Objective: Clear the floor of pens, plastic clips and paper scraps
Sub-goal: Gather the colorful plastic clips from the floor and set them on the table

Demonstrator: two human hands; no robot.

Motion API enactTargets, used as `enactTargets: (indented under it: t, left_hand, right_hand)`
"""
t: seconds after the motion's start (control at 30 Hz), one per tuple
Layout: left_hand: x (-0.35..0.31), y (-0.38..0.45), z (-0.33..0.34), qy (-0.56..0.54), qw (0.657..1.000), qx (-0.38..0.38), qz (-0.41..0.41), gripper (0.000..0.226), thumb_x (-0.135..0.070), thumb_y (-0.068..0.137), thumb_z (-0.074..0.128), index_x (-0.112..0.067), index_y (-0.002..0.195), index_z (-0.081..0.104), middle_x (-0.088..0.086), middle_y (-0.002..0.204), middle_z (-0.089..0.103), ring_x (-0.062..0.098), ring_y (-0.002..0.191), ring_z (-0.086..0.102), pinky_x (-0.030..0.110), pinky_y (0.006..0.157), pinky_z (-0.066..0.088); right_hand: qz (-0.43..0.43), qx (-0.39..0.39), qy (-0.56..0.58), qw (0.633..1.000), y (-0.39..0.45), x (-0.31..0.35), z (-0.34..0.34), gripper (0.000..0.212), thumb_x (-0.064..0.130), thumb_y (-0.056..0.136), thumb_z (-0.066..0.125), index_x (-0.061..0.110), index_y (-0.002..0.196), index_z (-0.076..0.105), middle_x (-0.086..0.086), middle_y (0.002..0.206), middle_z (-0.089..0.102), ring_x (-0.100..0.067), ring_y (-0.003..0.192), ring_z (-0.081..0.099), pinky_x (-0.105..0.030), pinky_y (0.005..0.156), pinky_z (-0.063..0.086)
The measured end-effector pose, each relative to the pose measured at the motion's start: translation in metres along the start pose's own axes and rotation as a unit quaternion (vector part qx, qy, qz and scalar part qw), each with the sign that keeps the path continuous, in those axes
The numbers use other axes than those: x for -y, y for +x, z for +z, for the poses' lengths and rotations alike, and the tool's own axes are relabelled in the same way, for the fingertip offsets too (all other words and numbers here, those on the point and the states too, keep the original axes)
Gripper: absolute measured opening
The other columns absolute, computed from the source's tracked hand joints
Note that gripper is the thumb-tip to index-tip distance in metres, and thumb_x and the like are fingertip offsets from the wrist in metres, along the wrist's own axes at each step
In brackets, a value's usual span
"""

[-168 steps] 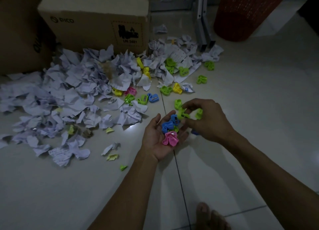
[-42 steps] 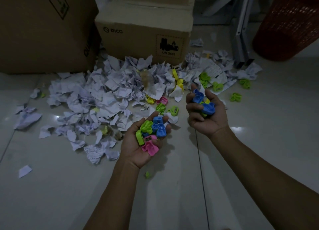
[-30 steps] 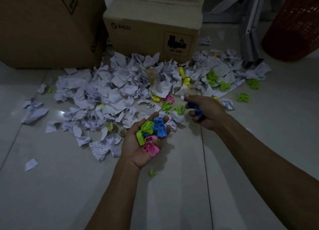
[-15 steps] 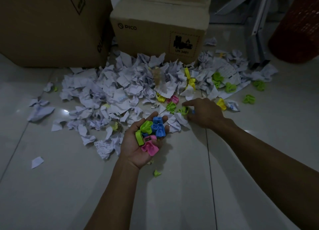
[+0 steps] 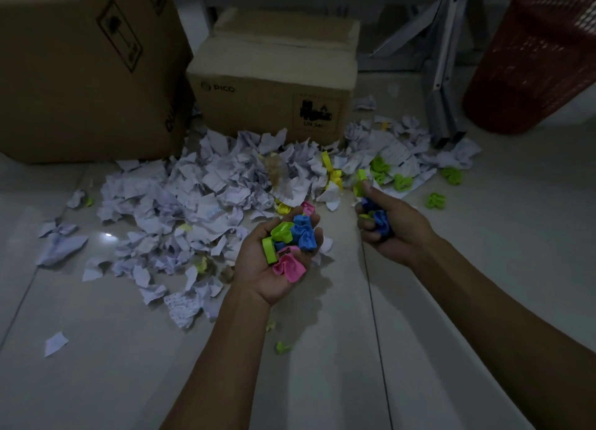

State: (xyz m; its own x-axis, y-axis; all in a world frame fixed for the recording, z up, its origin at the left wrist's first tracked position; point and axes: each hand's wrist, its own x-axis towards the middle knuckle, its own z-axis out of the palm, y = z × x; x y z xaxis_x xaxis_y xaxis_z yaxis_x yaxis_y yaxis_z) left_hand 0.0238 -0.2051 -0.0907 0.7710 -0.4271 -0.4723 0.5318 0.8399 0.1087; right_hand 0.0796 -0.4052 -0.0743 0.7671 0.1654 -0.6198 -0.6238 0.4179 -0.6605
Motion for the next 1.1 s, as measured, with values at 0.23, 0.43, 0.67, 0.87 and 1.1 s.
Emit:
enactTargets:
  t: [0.23,0.43,0.67,0.87,1.1]
  left_hand:
    - [0.002,0.035,0.06,0.026,0.998,0.016,-0.061,0.038,-0.01,0.073,0.07,-0.001,0.109,0.069,0.024,0.111,0.065,0.038,0.08,0.069,0.029,0.042,0.053]
    - [-0.002,0.056,0.129,0.048,0.987,0.051,-0.143,0.068,0.003,0.047,0.091,-0.004,0.111,0.07,0.021,0.113,0.066,0.037,0.084,0.069,0.028,0.044,0.054]
    - [0.02,0.028,0.286,0.095,0.978,-0.01,-0.184,0.032,-0.026,0.09,0.053,-0.009,0.111,0.069,0.019,0.11,0.066,0.034,0.081,0.069,0.027,0.041,0.053]
    - [0.053,-0.033,0.471,0.109,0.965,-0.005,-0.239,0.026,-0.017,0.08,0.064,-0.007,0.104,0.069,0.018,0.104,0.068,0.033,0.077,0.07,0.027,0.041,0.054]
    - [0.089,-0.109,0.686,0.145,0.958,-0.033,-0.244,0.03,-0.024,0.085,0.047,-0.011,0.1,0.069,0.014,0.102,0.068,0.029,0.068,0.069,0.024,0.036,0.05]
  right_hand:
    - [0.019,0.082,0.175,0.981,-0.032,0.045,-0.007,0.031,0.041,0.078,0.064,0.014,0.08,0.049,0.003,0.064,0.051,-0.007,0.039,0.039,-0.017,0.033,0.024]
    - [-0.026,0.182,0.237,0.954,-0.055,0.114,-0.006,0.048,0.029,0.052,0.093,0.012,0.083,0.06,0.003,0.07,0.056,-0.007,0.042,0.043,-0.019,0.032,0.032]
    - [-0.038,0.109,0.262,0.958,-0.159,0.224,0.019,0.046,0.032,0.057,0.089,0.013,0.084,0.057,0.001,0.069,0.055,-0.008,0.041,0.043,-0.018,0.03,0.03]
    - [-0.071,0.039,0.298,0.951,-0.297,0.349,0.059,0.029,0.039,0.085,0.058,0.011,0.079,0.058,0.001,0.067,0.054,-0.006,0.038,0.04,-0.014,0.031,0.024]
    - [-0.12,0.004,0.339,0.933,-0.454,0.488,0.093,0.032,0.039,0.082,0.061,0.011,0.072,0.074,0.001,0.068,0.057,-0.006,0.039,0.039,-0.015,0.033,0.024]
